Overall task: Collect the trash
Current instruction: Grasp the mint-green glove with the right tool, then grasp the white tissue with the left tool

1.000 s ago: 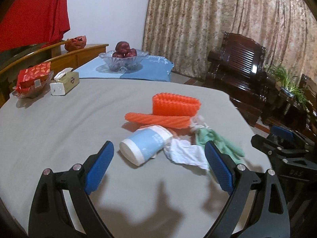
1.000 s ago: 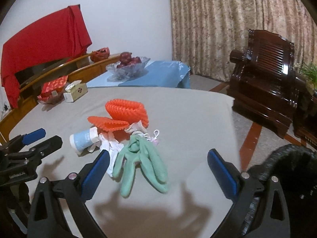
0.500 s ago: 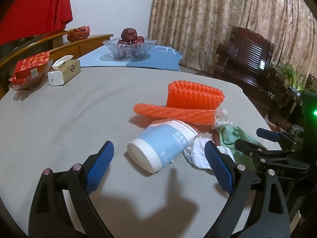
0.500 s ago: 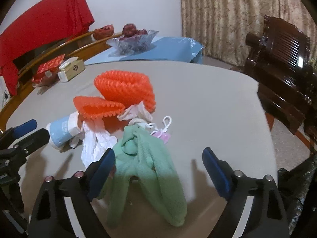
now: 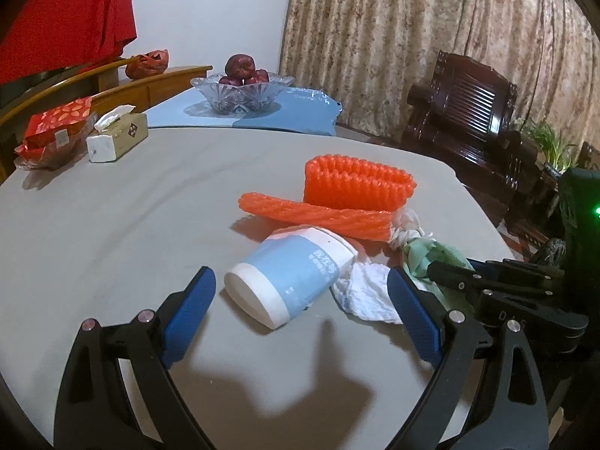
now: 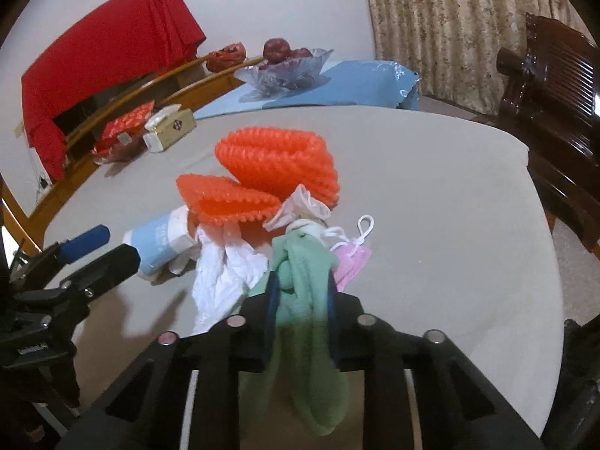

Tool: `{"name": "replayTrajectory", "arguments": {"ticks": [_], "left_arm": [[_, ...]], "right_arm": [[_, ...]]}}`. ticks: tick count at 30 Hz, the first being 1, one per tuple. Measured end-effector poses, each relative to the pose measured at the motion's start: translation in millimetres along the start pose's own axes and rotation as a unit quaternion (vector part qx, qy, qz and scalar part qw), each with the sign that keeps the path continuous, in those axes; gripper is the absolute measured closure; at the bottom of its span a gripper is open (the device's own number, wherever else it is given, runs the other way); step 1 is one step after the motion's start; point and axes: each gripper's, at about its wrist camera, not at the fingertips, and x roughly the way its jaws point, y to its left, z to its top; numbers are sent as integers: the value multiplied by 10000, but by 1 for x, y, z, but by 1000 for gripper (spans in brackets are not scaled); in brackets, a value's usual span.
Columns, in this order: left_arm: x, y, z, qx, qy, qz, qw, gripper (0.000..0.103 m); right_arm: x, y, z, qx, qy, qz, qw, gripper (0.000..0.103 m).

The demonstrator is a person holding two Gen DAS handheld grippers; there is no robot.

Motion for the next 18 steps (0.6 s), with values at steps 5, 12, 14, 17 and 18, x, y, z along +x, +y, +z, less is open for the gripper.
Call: {"name": "replayTrajectory", "arguments": {"ticks": [5,12,14,17,18], "left_arm": [[-9,-9,1,2,-60,-67,10000,13],[-6,-30,-3,69,39,-239,9997,17],[-1,-39,-5,118,136,-345,9992,21],[7,-52,-7,182,194,-412,9988,23],[10,-55,-8,188,229,-429,9986,24]], "right_arm": [[-19,-4,2,76,-212,-14,9997,83],[-39,-14,-3,158,-281,-355,9988,83],[-41,-20,-6,253,-284,-450,9983,83],[-45,-29,-12,386,-294,-540,9974,83],[-46,-31,-13,409,-300,-571,9971,83]]}}
